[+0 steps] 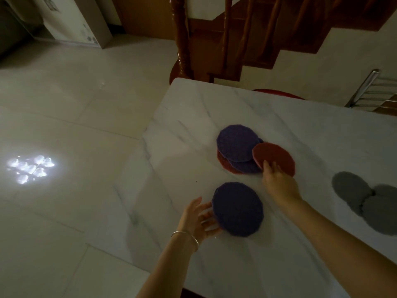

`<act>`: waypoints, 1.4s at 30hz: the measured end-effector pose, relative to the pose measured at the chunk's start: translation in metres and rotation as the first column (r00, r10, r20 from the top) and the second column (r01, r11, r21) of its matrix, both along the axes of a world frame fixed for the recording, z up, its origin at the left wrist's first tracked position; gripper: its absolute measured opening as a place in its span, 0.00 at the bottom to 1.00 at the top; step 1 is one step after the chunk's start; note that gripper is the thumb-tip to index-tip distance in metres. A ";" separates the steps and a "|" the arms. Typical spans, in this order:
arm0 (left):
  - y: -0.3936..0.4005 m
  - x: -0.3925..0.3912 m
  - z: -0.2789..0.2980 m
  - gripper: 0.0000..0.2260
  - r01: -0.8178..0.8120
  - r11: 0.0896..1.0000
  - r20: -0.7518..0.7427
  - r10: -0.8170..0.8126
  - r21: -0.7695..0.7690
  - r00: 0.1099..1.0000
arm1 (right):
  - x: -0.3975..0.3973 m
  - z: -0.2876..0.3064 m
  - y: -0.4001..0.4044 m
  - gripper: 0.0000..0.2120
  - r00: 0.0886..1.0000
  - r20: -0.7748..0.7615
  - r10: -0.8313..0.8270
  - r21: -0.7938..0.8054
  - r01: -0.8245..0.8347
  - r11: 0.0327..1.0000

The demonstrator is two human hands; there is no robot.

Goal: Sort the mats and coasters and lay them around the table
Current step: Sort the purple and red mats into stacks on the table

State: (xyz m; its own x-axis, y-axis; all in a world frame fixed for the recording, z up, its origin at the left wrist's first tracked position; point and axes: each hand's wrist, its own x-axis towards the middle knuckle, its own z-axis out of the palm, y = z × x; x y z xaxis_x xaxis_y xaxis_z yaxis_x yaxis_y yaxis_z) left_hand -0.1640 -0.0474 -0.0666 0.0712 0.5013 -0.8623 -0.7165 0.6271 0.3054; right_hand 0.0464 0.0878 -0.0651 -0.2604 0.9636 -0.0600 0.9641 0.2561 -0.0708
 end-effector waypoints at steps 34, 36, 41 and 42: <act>-0.002 -0.001 0.015 0.19 0.132 0.986 -0.215 -0.109 0.098 0.971 | -0.067 0.005 0.056 0.35 0.995 -0.102 -0.021 -0.220 -0.002 0.976; -0.003 -0.016 0.014 0.19 0.114 0.987 -0.206 -0.089 0.113 0.975 | -0.064 -0.005 0.068 0.37 0.998 -0.053 0.021 -0.296 -0.036 0.954; -0.010 -0.059 0.012 0.18 0.008 0.991 -0.223 0.023 0.135 0.975 | -0.067 -0.014 0.075 0.29 0.965 0.173 0.196 -0.222 -0.156 0.962; -0.011 -0.064 0.011 0.17 -0.022 0.990 -0.227 0.053 0.137 0.973 | -0.068 -0.012 0.074 0.26 0.949 0.211 0.236 -0.184 -0.198 0.963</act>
